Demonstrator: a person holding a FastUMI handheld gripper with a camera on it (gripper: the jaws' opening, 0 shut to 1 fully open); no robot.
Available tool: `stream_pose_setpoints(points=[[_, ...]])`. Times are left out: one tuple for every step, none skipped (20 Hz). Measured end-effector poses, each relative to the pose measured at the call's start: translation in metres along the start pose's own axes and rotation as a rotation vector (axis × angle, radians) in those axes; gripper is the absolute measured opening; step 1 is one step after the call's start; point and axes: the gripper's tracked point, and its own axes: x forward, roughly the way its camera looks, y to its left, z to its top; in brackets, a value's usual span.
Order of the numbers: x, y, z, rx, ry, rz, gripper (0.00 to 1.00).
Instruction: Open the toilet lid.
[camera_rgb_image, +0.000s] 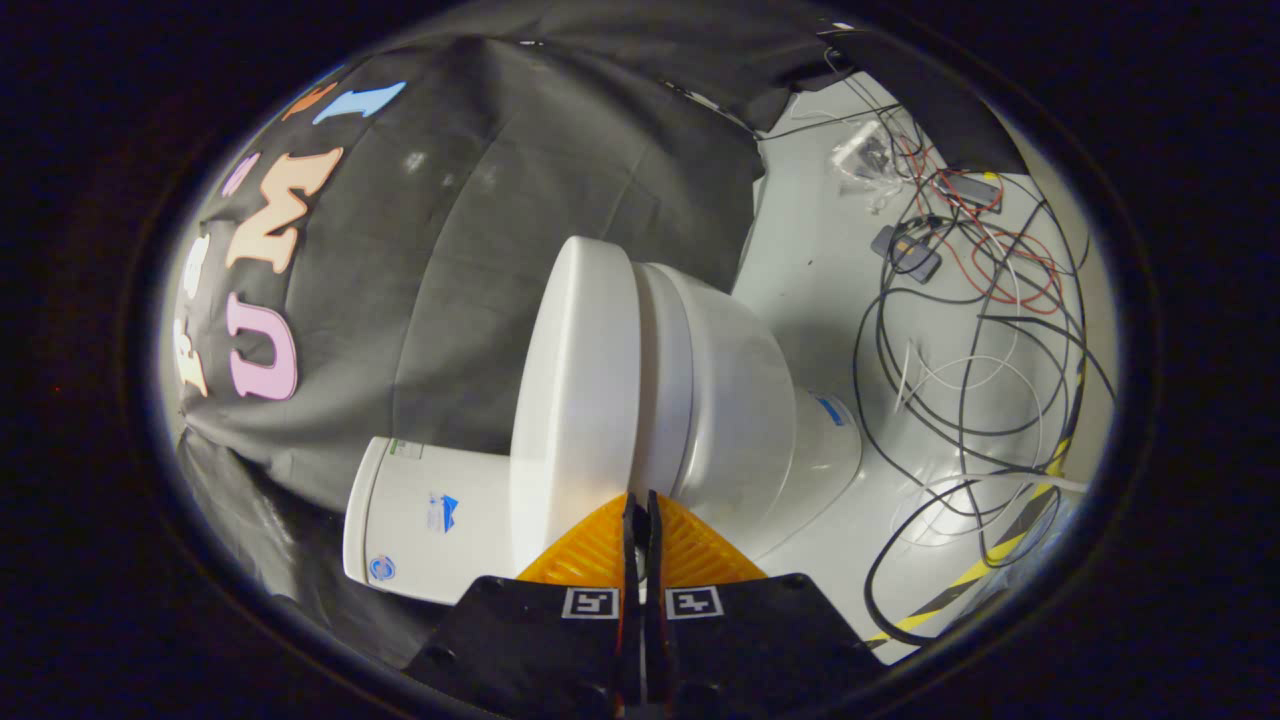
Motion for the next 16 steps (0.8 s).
stream_pose_setpoints(points=[[0.000, 0.004, 0.000, 0.020, -0.011, -0.006, 0.03], [0.000, 0.003, 0.000, 0.017, -0.020, -0.028, 0.02], [-0.002, 0.003, -0.001, 0.003, -0.023, -0.047, 0.01], [-0.001, 0.005, 0.000, -0.006, -0.033, -0.059, 0.01], [-0.003, 0.008, 0.001, -0.010, -0.038, -0.061, 0.01], [-0.003, 0.014, 0.002, -0.007, -0.044, -0.058, 0.01], [-0.007, 0.020, 0.004, -0.004, -0.049, -0.057, 0.01], [-0.011, 0.025, 0.005, -0.015, -0.053, -0.058, 0.01], [-0.013, 0.029, 0.007, -0.023, -0.065, -0.062, 0.01], [-0.014, 0.034, 0.008, -0.030, -0.074, -0.065, 0.01], [-0.015, 0.040, 0.009, -0.040, -0.084, -0.066, 0.01], [-0.019, 0.047, 0.010, -0.054, -0.090, -0.066, 0.01], [-0.022, 0.054, 0.010, -0.070, -0.094, -0.066, 0.01], [-0.025, 0.062, 0.011, -0.093, -0.095, -0.069, 0.01], [-0.027, 0.068, 0.012, -0.116, -0.101, -0.076, 0.01], [-0.030, 0.075, 0.013, -0.131, -0.105, -0.081, 0.01]])
